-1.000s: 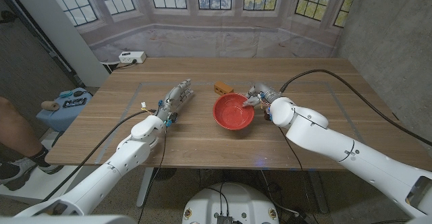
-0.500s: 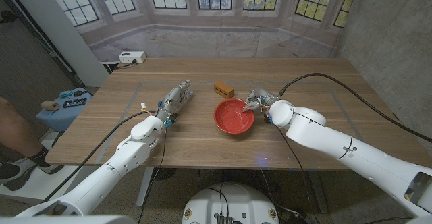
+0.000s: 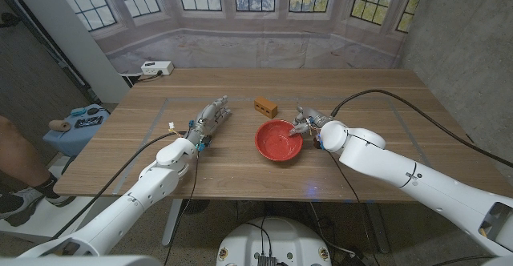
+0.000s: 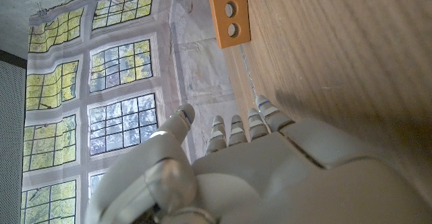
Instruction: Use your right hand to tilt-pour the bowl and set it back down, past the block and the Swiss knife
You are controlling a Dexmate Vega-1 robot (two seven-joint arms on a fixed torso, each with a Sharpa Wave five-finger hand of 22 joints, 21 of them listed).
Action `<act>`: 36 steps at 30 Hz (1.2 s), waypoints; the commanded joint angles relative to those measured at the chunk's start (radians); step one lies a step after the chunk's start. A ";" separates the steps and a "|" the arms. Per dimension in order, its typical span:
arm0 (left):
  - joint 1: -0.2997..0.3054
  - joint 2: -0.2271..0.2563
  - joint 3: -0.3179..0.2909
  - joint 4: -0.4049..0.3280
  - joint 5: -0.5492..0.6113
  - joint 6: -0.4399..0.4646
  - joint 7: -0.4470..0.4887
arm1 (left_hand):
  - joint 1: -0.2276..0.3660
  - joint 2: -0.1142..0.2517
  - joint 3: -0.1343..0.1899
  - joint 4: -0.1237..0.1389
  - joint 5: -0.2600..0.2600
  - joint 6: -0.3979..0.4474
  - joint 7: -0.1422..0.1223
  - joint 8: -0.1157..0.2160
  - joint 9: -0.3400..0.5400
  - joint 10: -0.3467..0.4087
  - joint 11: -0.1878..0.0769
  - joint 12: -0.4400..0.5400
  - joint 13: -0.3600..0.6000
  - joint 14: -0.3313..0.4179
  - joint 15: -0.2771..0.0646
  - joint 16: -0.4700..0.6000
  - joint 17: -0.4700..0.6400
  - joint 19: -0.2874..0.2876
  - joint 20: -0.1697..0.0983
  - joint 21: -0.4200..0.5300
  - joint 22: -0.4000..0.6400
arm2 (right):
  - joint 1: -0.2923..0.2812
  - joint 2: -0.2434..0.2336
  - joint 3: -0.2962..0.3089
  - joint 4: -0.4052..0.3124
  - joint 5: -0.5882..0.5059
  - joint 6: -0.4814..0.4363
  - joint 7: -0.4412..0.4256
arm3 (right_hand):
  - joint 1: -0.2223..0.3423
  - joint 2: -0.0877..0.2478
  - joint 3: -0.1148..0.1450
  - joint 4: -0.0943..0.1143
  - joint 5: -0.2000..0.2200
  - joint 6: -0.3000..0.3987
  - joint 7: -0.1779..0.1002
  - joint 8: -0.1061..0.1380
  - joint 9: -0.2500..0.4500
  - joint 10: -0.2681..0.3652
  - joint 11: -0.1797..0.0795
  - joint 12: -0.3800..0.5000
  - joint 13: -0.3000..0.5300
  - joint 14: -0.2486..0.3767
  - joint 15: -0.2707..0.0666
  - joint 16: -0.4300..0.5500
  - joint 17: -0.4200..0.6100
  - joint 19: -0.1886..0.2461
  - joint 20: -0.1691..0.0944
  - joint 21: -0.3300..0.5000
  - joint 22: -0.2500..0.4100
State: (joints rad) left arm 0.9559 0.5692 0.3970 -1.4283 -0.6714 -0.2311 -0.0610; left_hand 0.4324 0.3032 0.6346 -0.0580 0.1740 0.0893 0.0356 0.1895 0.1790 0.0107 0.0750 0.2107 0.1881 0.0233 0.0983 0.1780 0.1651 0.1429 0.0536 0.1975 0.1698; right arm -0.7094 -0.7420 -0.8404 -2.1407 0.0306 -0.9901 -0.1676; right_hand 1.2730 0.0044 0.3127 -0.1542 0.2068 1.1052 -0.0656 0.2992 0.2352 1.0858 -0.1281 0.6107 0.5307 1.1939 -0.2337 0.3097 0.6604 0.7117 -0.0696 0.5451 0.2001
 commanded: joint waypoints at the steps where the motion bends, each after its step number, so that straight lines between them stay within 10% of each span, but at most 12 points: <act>1: 0.013 0.006 0.000 -0.016 0.000 0.007 0.008 | -0.132 -0.135 0.006 -0.002 0.005 0.007 0.004 -0.001 0.003 0.008 0.002 -0.003 0.005 0.004 0.002 0.000 0.005 0.010 0.001 -0.001 0.005 | 0.018 -0.002 -0.021 0.028 0.025 -0.007 0.004 | 0.009 -0.001 -0.001 -0.001 0.004 0.005 -0.004 -0.003 0.005 0.009 -0.011 0.007 0.003 -0.002 -0.006 -0.005 0.005 -0.003 -0.087 0.010 -0.001; 36: 0.020 0.007 0.002 -0.018 -0.004 0.009 0.005 | -0.131 -0.135 0.004 -0.004 0.004 0.009 0.004 -0.002 0.003 0.008 0.001 -0.003 0.005 0.004 0.002 0.000 0.005 0.011 0.001 -0.001 0.005 | 0.064 -0.023 -0.068 0.036 0.024 0.017 0.064 | -0.066 -0.017 -0.025 0.020 -0.013 -0.125 0.020 -0.062 0.013 -0.092 0.017 -0.074 -0.056 -0.068 0.007 -0.076 0.000 -0.046 -0.052 0.020 -0.008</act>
State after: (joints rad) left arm 0.9833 0.5786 0.3954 -1.4579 -0.6721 -0.2240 -0.0460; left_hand 0.4324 0.3032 0.6345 -0.0580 0.1740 0.0911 0.0375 0.1895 0.1790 0.0107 0.0750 0.2107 0.1881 0.0232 0.0982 0.1780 0.1651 0.1429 0.0536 0.1975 0.1698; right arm -0.6575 -0.7569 -0.8994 -2.0964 0.0566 -0.9758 -0.1261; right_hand 1.2238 -0.0106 0.2963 -0.1375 0.1959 0.9923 -0.0460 0.2412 0.2442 1.0029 -0.1129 0.5414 0.4779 1.1312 -0.2213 0.2397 0.6622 0.6789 -0.0730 0.5686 0.1920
